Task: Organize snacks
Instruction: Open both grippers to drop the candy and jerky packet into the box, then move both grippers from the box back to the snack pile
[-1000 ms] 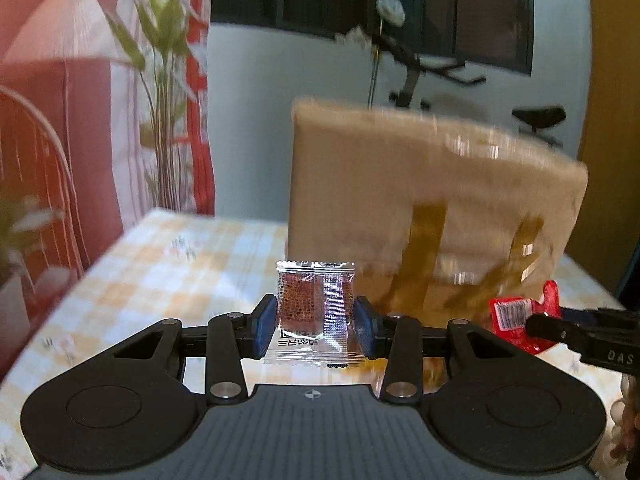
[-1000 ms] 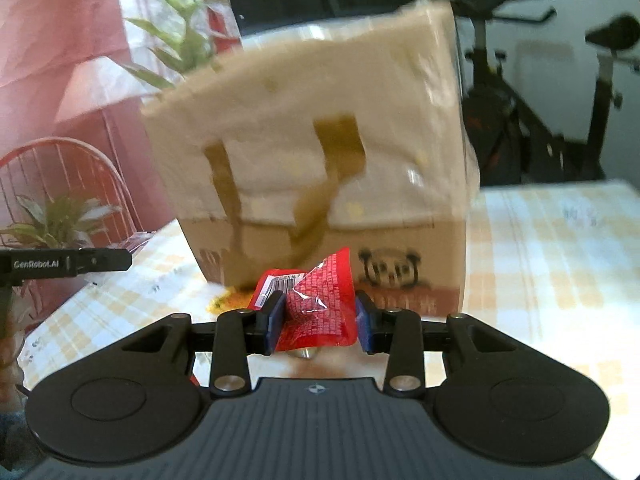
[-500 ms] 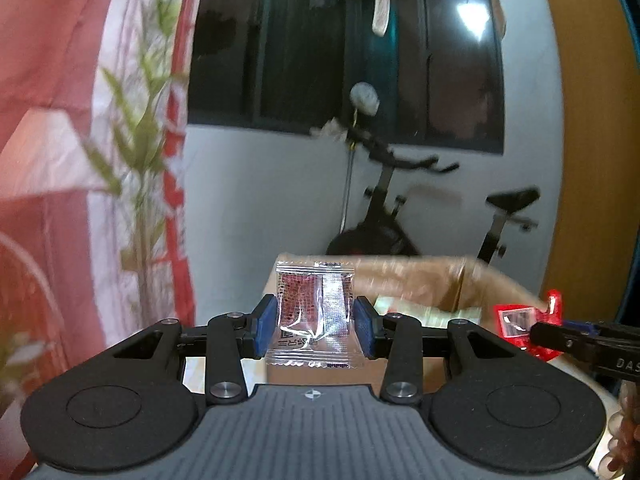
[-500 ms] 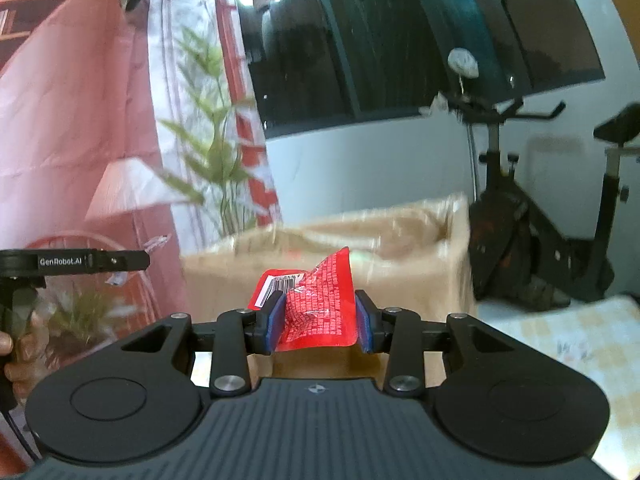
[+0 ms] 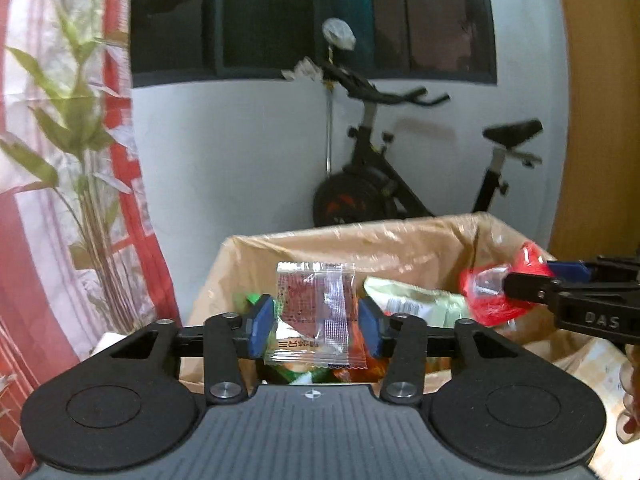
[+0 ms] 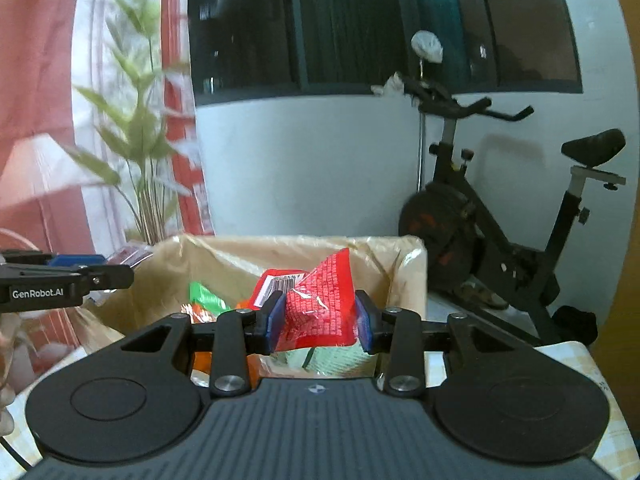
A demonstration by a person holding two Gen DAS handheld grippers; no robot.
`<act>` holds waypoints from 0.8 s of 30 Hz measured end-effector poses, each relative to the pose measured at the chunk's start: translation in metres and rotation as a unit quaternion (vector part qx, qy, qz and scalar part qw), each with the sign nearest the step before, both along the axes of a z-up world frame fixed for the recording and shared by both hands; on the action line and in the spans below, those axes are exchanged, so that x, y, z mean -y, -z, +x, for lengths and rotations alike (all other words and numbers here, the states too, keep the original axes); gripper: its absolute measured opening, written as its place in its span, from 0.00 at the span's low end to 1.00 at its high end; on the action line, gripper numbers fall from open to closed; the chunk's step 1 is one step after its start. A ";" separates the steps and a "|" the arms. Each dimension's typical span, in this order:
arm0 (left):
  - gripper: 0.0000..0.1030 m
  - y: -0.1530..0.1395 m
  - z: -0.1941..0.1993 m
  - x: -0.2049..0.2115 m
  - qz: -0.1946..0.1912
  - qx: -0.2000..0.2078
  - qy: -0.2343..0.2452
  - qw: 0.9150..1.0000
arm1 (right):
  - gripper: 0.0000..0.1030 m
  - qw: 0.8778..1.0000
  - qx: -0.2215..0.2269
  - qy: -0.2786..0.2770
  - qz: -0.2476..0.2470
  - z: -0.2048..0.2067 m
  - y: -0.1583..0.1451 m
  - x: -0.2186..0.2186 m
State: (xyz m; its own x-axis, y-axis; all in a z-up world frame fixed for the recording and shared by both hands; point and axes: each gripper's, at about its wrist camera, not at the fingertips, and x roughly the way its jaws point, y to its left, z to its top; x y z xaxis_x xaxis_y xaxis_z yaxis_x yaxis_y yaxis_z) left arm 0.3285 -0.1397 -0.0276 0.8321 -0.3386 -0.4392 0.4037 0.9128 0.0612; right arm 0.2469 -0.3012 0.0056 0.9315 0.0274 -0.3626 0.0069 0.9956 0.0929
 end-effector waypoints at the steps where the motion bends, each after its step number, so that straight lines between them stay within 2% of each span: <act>1: 0.57 0.001 0.000 -0.003 0.005 -0.003 0.000 1.000 | 0.41 1.000 -0.006 0.001 -0.001 0.003 0.004 -0.001; 3: 0.65 0.001 -0.003 -0.006 0.010 0.000 -0.001 1.000 | 0.43 1.000 -0.017 0.008 -0.006 0.006 0.010 -0.004; 5: 0.68 0.001 -0.003 -0.016 0.005 0.002 -0.005 1.000 | 0.60 1.000 -0.015 0.011 -0.003 0.002 0.012 -0.002; 6: 0.68 0.000 -0.005 -0.020 0.000 -0.001 -0.008 1.000 | 0.62 1.000 -0.011 0.011 0.000 -0.002 0.013 -0.002; 11: 0.68 -0.006 -0.025 -0.045 -0.030 -0.007 -0.014 0.999 | 0.63 0.999 0.019 0.003 0.032 -0.029 0.004 0.000; 16: 0.69 -0.007 -0.057 -0.064 -0.046 -0.001 -0.014 0.999 | 0.63 0.998 0.057 -0.015 0.036 -0.062 0.001 -0.013; 21: 0.69 0.011 -0.084 -0.087 -0.062 -0.018 -0.016 0.998 | 0.63 0.996 0.072 -0.029 0.037 -0.088 0.012 -0.027; 24: 0.69 0.031 -0.095 -0.096 -0.063 -0.042 -0.020 0.997 | 0.63 0.996 0.069 -0.036 0.043 -0.098 0.024 -0.034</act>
State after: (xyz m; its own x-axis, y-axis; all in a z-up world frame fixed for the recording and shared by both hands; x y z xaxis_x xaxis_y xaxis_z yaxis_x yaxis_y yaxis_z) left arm 0.2339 -0.0441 -0.0586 0.8079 -0.3637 -0.4638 0.3664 0.9263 -0.0882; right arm 0.1489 -0.2667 -0.0185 0.9667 0.1206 -0.2256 -0.0823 0.9816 0.1722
